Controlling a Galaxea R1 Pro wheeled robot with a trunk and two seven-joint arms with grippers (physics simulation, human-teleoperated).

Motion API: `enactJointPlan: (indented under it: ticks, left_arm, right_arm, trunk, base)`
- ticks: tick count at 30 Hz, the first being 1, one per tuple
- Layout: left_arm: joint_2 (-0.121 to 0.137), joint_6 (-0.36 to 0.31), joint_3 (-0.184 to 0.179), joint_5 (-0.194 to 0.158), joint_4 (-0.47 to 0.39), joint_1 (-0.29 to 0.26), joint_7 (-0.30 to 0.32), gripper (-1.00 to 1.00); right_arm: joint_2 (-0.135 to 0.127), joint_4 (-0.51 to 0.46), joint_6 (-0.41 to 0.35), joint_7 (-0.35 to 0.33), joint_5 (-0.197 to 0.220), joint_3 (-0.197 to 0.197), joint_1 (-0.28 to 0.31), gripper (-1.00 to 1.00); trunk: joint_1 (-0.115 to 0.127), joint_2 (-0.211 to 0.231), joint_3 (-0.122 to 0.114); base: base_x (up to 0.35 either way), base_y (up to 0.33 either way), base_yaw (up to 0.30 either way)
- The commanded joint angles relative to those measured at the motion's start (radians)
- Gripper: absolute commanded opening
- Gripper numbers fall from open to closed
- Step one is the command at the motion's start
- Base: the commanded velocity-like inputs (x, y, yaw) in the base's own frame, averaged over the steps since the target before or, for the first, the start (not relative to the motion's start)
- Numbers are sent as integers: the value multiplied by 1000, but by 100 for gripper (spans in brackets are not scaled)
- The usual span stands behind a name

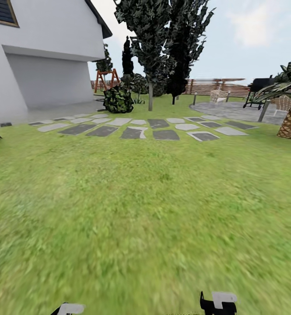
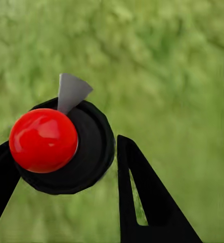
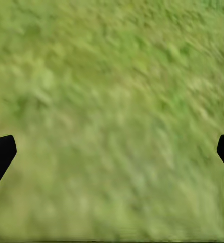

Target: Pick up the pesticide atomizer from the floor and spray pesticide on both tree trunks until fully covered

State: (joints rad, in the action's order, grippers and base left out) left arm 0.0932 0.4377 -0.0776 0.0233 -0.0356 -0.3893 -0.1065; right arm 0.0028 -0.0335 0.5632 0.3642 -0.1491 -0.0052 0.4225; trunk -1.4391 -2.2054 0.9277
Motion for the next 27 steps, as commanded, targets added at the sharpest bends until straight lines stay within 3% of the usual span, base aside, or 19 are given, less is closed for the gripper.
enactJointPlan:
  ticks: [1,24,27]
  left_arm:
    - [0,3,-8,3,0,0,-9,-100]
    - [2,0,-4,1,-1,0,-9,-100]
    - [3,2,7,-27,0,0,-9,-100]
  right_arm:
    - [0,1,0,9,-10,-1,1,100]
    - [0,1,0,9,-11,-1,1,100]
    - [0,1,0,9,-10,-1,1,100]
  trunk:
    - [0,0,1]
    - [0,0,1]
    - [0,0,1]
  base:
    - [0,0,-300]
    - [0,0,-300]
    - [0,0,-300]
